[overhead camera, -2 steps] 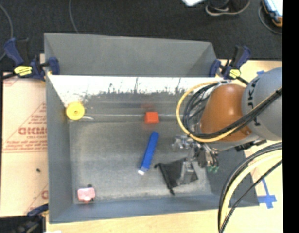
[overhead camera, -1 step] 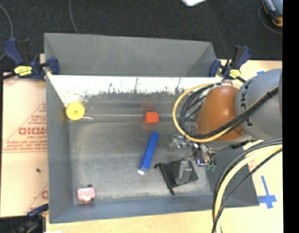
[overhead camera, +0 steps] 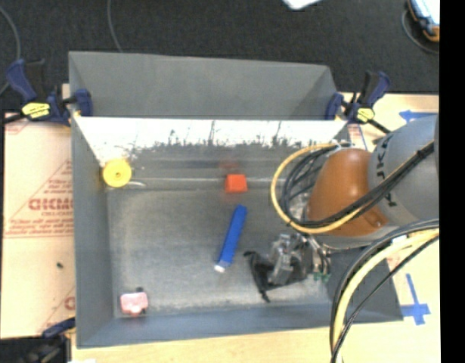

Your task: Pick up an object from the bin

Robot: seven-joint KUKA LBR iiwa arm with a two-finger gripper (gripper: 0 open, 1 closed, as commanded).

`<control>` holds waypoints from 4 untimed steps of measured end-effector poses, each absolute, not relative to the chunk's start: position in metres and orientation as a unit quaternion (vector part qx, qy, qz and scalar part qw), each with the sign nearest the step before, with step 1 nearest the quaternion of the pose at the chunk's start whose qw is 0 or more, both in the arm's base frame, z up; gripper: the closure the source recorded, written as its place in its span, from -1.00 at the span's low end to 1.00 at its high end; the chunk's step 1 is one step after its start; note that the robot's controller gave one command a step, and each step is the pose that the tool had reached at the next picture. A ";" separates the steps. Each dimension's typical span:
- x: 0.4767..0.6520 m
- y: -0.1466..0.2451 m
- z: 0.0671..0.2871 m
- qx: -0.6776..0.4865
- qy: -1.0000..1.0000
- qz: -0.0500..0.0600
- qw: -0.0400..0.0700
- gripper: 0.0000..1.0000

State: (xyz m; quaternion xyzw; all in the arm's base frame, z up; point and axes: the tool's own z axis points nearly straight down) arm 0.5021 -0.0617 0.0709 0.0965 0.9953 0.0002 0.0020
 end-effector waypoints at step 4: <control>0.501 -0.062 0.078 0.095 0.995 0.000 0.000 1.00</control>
Offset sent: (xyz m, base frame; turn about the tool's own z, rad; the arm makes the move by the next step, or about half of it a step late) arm -0.0001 -0.0001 0.0013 0.0000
